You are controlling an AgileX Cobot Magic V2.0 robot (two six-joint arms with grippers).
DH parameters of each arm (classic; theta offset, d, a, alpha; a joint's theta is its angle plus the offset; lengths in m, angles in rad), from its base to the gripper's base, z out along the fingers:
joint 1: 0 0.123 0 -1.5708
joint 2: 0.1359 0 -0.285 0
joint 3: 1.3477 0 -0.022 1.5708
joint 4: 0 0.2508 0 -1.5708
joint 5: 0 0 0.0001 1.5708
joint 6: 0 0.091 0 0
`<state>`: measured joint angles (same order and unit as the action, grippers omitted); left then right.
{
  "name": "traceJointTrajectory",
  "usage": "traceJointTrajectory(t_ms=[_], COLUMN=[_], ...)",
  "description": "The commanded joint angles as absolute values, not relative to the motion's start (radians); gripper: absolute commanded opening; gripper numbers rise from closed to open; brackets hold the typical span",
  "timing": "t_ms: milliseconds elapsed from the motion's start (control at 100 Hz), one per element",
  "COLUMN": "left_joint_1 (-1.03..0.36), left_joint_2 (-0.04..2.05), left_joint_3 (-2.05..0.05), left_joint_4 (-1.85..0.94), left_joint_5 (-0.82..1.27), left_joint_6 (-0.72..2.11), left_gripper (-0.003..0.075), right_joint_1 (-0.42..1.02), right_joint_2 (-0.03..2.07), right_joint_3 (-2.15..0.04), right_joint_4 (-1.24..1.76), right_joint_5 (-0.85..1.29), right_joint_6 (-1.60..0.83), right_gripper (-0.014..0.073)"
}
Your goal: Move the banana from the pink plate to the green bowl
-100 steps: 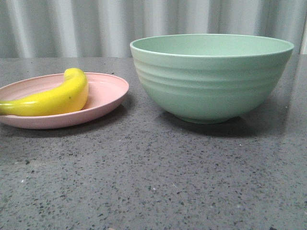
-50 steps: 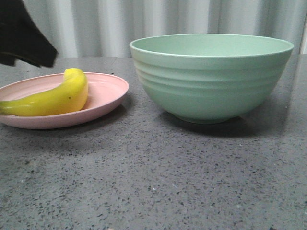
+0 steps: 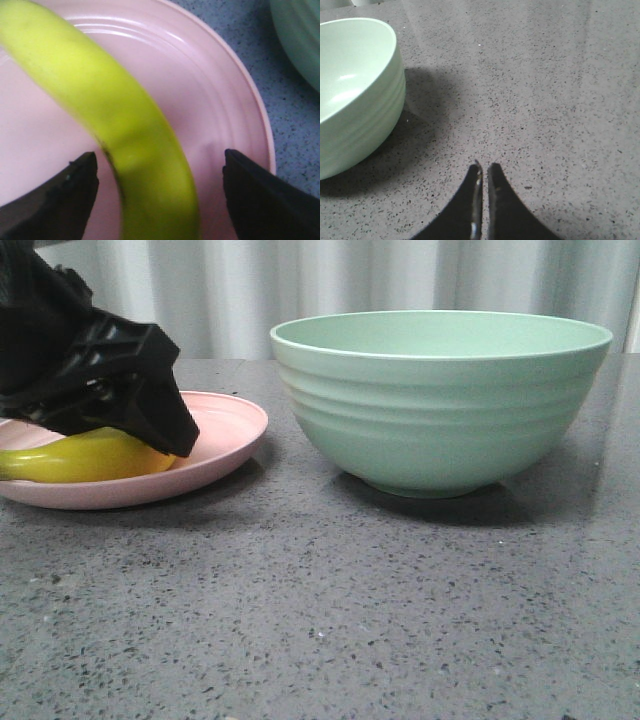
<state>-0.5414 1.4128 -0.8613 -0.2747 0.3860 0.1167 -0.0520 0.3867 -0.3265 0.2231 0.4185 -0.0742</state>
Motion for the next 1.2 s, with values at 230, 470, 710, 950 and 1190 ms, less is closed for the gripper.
traceJointTrajectory(t_ms=[230, 470, 710, 950, 1190], left_joint_1=[-0.547, -0.547, -0.575, -0.704, -0.859], left_joint_2=[1.392, 1.388, 1.307, 1.213, 1.197], left_joint_3=[-0.895, -0.904, -0.983, -1.035, -1.035], left_joint_4=[-0.290, -0.290, -0.290, -0.290, -0.290], left_joint_5=[0.341, 0.353, 0.388, 0.418, 0.421], left_joint_6=[0.109, 0.109, 0.110, 0.112, 0.114], left_gripper=[0.0266, 0.0190, 0.0190, 0.0190, 0.0190], right_joint_1=[-0.058, -0.055, -0.032, 0.065, 0.172], right_joint_2=[0.400, 0.406, 0.468, 0.633, 0.789], right_joint_3=[-0.360, -0.377, -0.551, -0.776, -0.896], right_joint_4=[0.226, 0.226, 0.226, 0.301, 0.518], right_joint_5=[0.344, 0.366, 0.546, 0.739, 0.714], right_joint_6=[-0.076, -0.078, -0.123, -0.125, -0.125], right_gripper=[-0.0064, -0.0064, -0.0063, 0.0159, 0.0433])
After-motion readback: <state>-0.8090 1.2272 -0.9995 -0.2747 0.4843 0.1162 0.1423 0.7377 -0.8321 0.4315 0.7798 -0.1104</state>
